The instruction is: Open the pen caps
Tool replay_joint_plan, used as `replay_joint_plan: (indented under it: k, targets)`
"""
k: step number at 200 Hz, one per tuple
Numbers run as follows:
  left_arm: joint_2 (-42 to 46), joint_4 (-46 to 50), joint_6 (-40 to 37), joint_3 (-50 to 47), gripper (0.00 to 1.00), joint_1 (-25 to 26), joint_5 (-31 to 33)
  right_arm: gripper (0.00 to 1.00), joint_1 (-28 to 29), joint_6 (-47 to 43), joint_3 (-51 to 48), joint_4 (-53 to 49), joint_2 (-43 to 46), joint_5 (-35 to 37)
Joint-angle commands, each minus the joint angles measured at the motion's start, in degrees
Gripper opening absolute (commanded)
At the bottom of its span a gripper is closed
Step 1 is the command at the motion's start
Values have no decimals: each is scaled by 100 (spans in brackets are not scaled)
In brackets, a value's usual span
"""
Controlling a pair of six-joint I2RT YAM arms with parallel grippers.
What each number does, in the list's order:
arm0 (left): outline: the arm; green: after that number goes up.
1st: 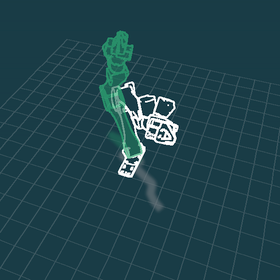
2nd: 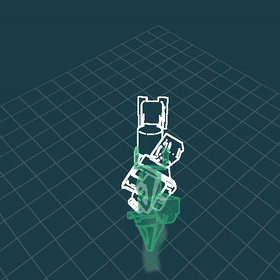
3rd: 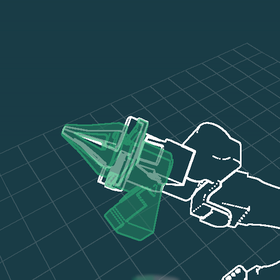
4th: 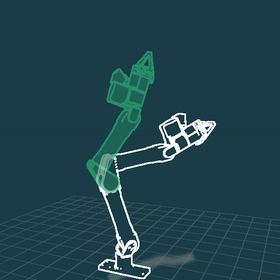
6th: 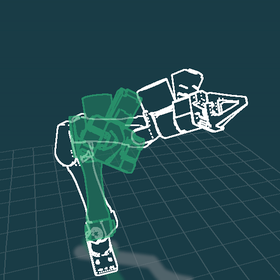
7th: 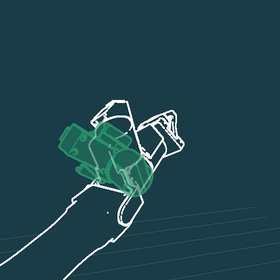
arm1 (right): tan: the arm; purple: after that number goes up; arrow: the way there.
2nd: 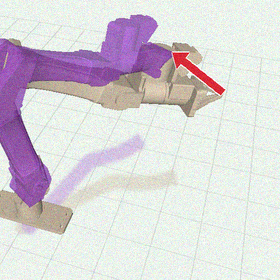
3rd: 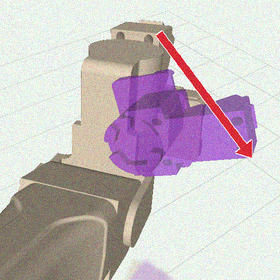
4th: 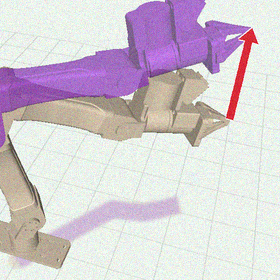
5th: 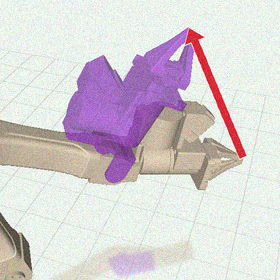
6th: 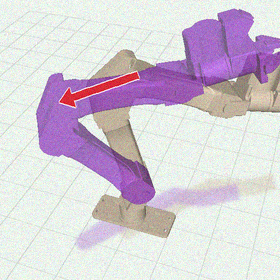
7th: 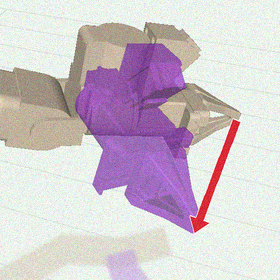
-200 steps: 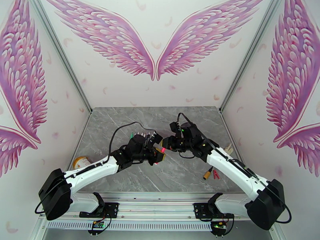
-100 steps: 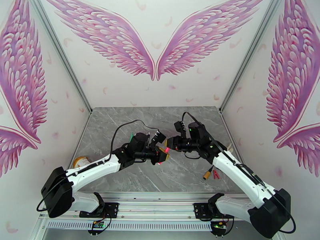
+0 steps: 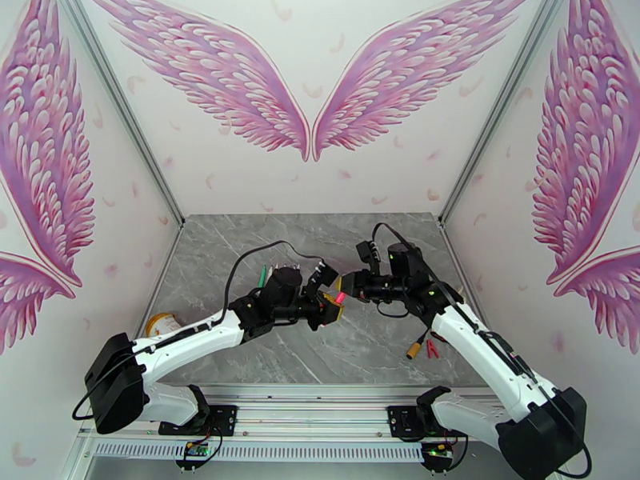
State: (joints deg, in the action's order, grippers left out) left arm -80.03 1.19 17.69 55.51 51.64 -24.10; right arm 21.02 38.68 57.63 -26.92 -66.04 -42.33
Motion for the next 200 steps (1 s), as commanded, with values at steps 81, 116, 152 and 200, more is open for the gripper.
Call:
replay_joint_plan:
  k: [81, 116, 152, 200]
  targets:
    - [-326, 488, 180, -300, 0, 151, -1126, 8, -526, -12, 21, 970, 213, 1070]
    - [-340, 1078, -231, -117, 0, 520, 396, 6, -522, 188, 38, 758, 249, 1544]
    - [-231, 1419, -536, -33, 0, 745, 1563, 6, -569, 101, 129, 590, 139, 1399]
    - [34, 817, -195, -395, 0, 449, 30, 5, -750, -176, 368, 373, 72, 1046]
